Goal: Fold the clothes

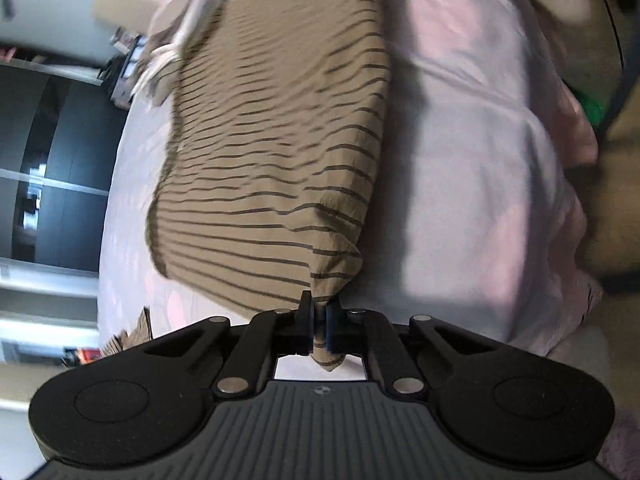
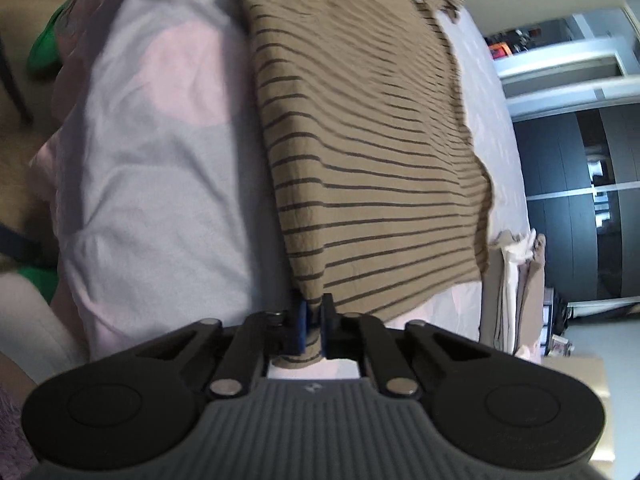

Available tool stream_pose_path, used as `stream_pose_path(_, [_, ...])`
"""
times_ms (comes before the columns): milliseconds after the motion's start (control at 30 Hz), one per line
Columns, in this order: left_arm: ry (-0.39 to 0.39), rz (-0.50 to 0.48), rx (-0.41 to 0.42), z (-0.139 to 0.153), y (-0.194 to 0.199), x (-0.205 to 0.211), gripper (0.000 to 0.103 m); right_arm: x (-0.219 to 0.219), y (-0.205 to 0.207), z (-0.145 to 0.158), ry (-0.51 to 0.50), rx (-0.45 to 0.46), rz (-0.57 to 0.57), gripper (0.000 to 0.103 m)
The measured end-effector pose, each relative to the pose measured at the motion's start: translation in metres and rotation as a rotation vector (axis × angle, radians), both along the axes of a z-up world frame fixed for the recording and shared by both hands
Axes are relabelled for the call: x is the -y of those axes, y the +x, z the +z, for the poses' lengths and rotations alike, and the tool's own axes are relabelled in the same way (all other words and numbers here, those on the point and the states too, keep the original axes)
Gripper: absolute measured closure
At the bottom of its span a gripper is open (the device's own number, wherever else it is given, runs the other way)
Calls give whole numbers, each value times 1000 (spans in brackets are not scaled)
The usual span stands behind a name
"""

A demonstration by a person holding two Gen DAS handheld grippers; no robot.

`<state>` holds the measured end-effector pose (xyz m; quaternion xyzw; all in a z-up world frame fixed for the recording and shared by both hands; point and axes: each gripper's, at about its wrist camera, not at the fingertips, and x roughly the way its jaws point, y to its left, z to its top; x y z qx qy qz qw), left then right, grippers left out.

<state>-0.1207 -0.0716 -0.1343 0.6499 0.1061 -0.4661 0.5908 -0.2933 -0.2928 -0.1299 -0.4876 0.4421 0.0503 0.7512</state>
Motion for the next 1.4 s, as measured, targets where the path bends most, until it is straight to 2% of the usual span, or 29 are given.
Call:
stream_pose_path(167, [-35, 29, -70, 37, 11, -1, 101, 7, 10, 36, 72, 26, -48, 100])
stream_pose_path(267, [-43, 24, -84, 53, 8, -3, 101, 8, 8, 50, 86, 24, -52, 100])
stream_pose_path(333, [-41, 17, -91, 62, 3, -6, 101, 7, 4, 60, 94, 20, -54, 100])
stream_pose_path(567, [-16, 14, -203, 95, -13, -24, 101, -2, -20, 95, 149, -19, -63, 101])
stream_pose_path(633, [-19, 20, -216, 101, -11, -24, 101, -1, -22, 102, 166, -23, -68, 101])
stream_pose_path(767, [-62, 41, -206, 118, -2, -20, 101, 11, -13, 116, 208, 25, -109, 101])
stream_pose_path(1100, [-183, 144, -237, 167, 87, 37, 101, 64, 55, 161, 257, 147, -177, 100])
stream_pose_path(1233, [-199, 178, -237, 171, 130, 69, 101, 92, 98, 164, 290, 166, -218, 100])
stream_pose_path(1400, [-220, 247, -315, 159, 192, 104, 101, 129, 156, 151, 341, 181, -291, 100])
